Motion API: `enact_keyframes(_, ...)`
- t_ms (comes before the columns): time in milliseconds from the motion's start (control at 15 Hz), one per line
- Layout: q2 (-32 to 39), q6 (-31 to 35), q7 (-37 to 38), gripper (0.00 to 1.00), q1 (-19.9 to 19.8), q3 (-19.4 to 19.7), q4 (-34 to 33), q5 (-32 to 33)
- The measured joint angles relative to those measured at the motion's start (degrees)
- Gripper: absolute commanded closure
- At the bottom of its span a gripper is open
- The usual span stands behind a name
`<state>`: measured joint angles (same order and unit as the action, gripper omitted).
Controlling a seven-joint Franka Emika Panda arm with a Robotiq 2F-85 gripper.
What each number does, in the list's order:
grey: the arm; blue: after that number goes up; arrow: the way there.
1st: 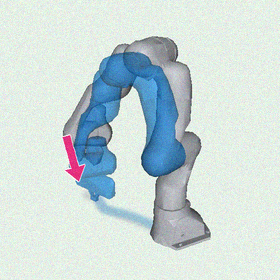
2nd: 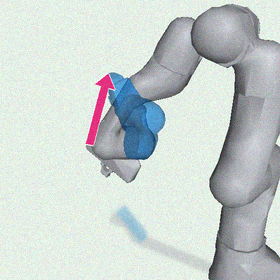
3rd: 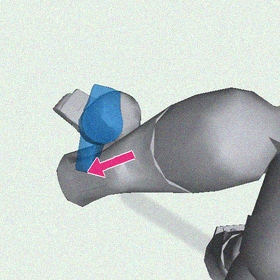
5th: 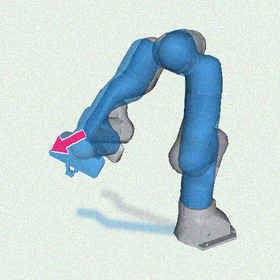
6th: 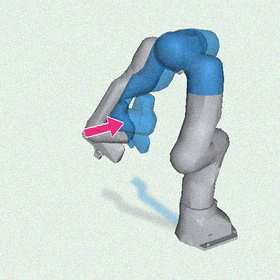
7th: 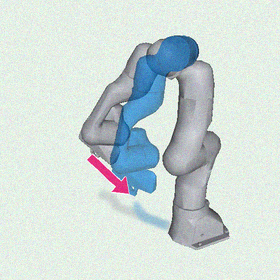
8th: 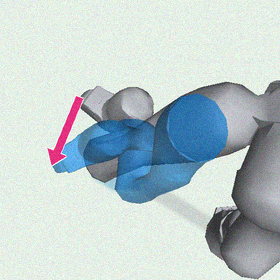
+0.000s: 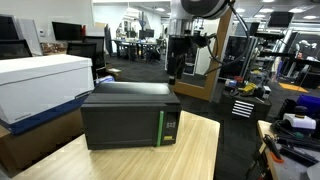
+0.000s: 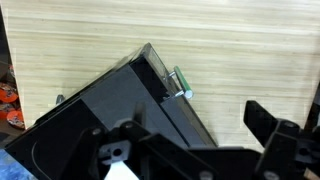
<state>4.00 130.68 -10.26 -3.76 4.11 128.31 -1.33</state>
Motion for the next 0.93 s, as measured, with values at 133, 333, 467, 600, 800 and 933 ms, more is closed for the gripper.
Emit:
enact_keyframes(133,-2.37,-1.69,0.02,0.00,-0.01,0.37,0.39,2.01)
enact_keyframes(333,-5.29,-3.17,0.49,0.00,0.04,0.39,1.37,5.74)
enact_keyframes(467,-7.25,-5.17,0.49,0.00,0.13,0.32,1.61,6.81)
enact_keyframes(600,-9.56,-7.84,0.49,0.00,0.26,0.10,1.62,7.23)
enact_keyframes(800,-12.05,-8.33,0.50,0.00,0.34,-0.29,1.94,7.23)
enact_keyframes(933,-12.42,-8.33,0.50,0.00,0.34,-0.31,2.60,7.24)
